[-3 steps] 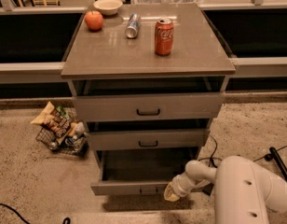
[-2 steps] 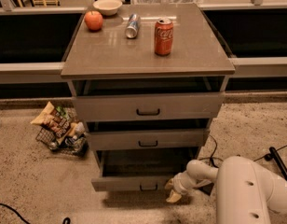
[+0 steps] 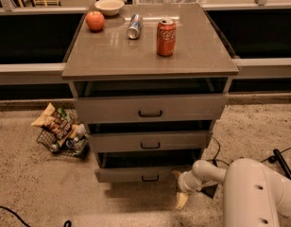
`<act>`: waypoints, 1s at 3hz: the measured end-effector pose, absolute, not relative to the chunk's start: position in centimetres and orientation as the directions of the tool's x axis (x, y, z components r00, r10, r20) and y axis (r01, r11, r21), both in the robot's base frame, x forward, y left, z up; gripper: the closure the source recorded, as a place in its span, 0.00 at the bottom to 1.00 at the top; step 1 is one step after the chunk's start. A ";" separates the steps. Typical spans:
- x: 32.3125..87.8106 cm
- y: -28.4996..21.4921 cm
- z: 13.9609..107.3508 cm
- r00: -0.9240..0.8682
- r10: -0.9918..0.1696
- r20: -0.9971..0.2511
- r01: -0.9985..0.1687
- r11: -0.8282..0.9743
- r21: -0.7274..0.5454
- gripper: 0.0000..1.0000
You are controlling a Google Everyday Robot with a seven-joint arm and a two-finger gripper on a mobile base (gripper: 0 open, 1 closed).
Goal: Close bottom drawer
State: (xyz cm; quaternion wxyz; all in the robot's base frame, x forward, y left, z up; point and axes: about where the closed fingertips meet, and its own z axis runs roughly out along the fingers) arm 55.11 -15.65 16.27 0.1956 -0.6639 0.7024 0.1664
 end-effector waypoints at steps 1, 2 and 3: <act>55.8 -16.3 16.5 -0.045 -0.858 -0.512 -0.997 0.073 -0.034 0.00; 57.3 -16.9 16.6 -0.053 -0.855 -0.516 -0.996 0.082 -0.034 0.18; 59.5 -17.7 16.9 -0.063 -0.855 -0.515 -0.994 0.098 -0.042 0.47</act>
Offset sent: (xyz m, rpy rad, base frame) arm 0.0492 -0.0271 0.0081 0.0249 -0.0227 -0.0389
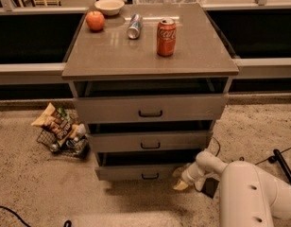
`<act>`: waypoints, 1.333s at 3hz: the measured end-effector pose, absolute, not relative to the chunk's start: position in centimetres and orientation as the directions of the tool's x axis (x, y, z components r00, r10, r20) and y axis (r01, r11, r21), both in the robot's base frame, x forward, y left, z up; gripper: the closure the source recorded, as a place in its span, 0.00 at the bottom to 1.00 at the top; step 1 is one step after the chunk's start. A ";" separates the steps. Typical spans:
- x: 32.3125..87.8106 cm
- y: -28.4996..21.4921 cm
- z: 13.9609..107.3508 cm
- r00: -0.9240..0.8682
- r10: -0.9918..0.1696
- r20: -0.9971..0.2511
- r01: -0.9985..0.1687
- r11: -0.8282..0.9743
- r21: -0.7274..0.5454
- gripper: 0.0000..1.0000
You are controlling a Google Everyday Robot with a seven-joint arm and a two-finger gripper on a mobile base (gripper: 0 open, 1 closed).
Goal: Close bottom drawer
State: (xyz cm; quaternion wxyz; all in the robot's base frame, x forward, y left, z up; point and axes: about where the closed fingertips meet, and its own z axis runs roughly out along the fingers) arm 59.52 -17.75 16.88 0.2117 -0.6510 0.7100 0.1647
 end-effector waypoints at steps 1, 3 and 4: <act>60.5 -18.2 17.3 -0.069 -0.855 -0.514 -0.993 0.110 -0.051 0.35; 61.0 -18.4 17.6 -0.070 -0.856 -0.512 -0.991 0.117 -0.060 0.00; 61.0 -18.6 17.8 -0.063 -0.846 -0.530 -0.992 0.113 -0.063 0.00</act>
Offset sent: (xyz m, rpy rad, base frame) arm 0.0266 -0.0128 0.0192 -0.0197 -0.0425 -0.0312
